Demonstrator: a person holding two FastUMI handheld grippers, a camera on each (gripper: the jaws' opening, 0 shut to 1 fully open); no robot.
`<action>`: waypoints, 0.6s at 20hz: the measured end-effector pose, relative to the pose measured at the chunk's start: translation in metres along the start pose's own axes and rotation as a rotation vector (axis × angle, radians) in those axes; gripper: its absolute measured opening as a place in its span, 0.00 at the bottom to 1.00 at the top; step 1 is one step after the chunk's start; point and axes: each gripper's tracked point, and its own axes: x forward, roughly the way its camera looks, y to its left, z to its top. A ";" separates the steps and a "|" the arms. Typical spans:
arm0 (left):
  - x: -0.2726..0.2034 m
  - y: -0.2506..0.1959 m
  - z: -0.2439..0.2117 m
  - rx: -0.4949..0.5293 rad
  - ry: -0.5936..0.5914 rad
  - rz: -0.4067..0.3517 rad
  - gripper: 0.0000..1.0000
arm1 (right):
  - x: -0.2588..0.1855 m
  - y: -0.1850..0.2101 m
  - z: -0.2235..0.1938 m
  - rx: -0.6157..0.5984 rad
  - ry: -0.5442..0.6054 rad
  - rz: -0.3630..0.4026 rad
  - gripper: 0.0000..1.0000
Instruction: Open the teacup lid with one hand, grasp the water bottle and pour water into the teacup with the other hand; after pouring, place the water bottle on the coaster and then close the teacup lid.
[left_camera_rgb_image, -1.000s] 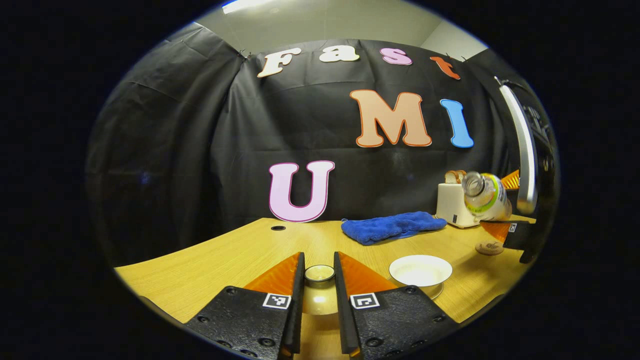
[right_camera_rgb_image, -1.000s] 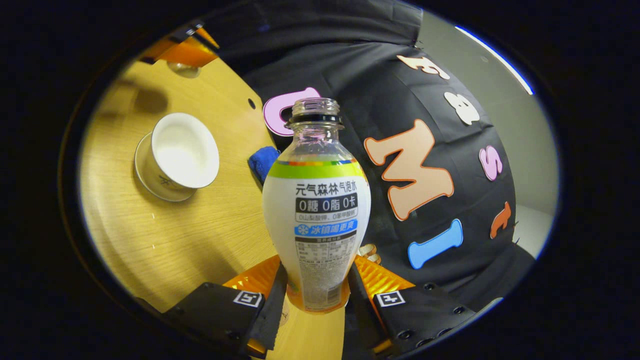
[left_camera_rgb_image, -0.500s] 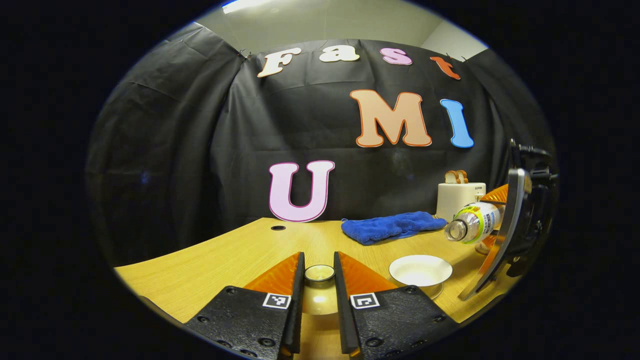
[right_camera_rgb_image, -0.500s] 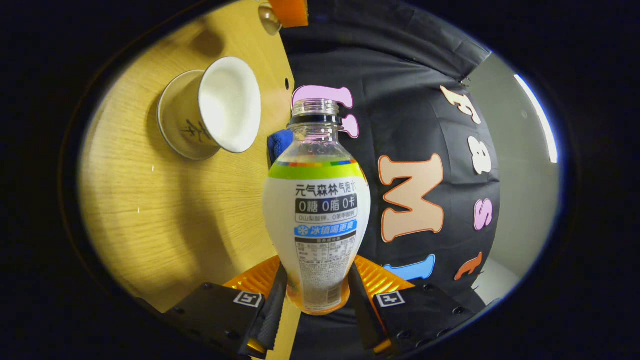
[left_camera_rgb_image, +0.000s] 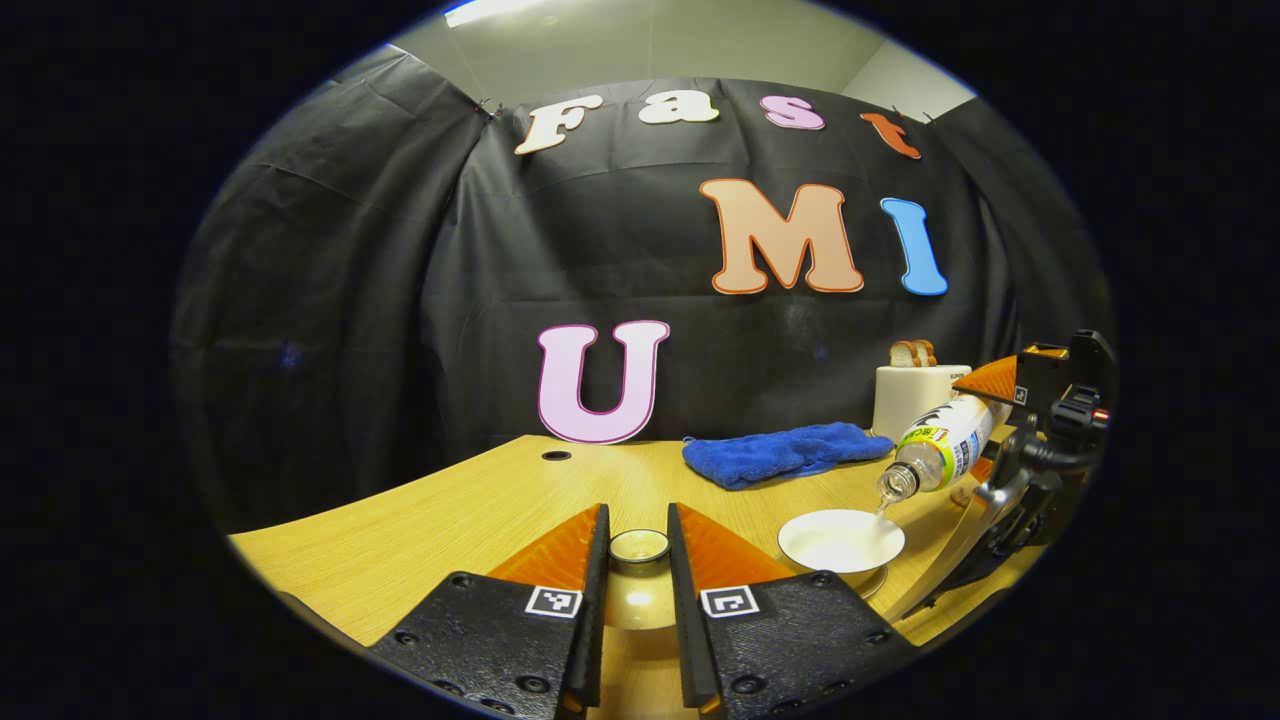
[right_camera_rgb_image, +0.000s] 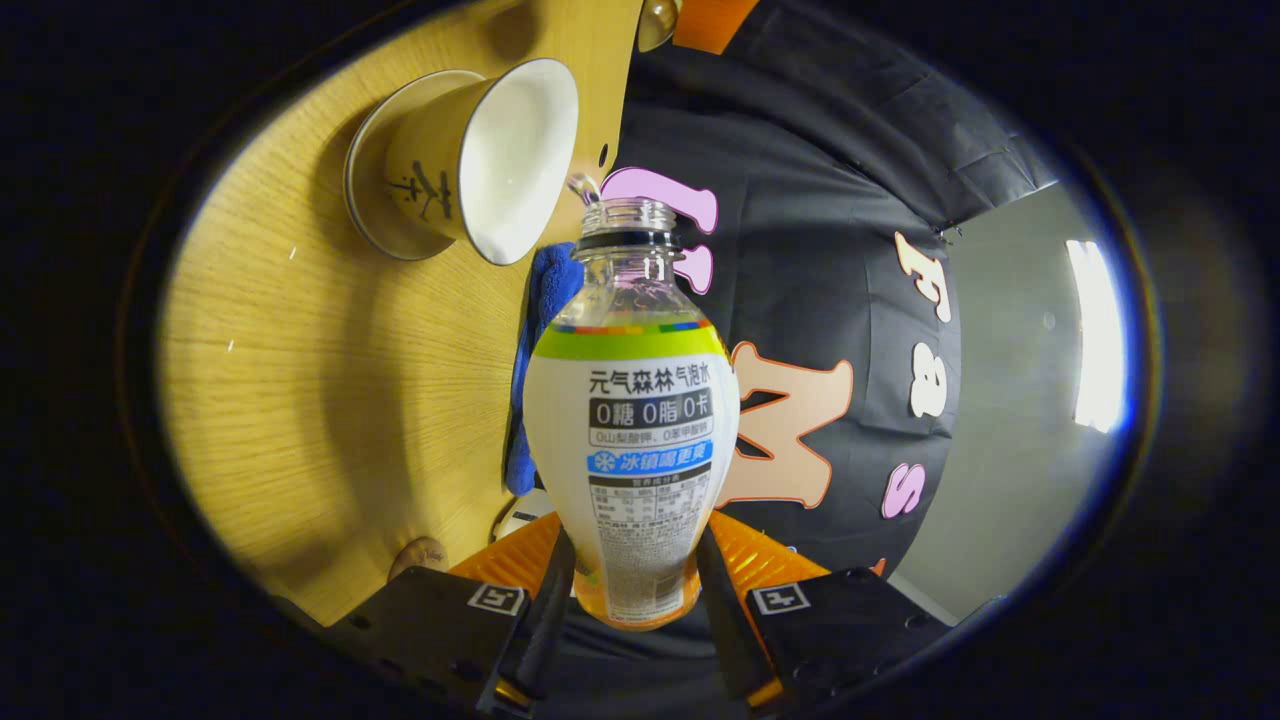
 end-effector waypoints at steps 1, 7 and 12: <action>0.000 0.000 0.000 0.000 0.000 0.000 0.28 | -0.001 -0.004 0.001 -0.018 -0.003 -0.015 0.67; 0.000 0.000 0.000 0.000 0.000 0.000 0.28 | 0.002 -0.010 0.000 -0.053 -0.010 -0.055 0.67; 0.000 0.000 0.000 -0.001 0.001 0.000 0.29 | 0.002 -0.017 0.002 -0.106 -0.022 -0.093 0.66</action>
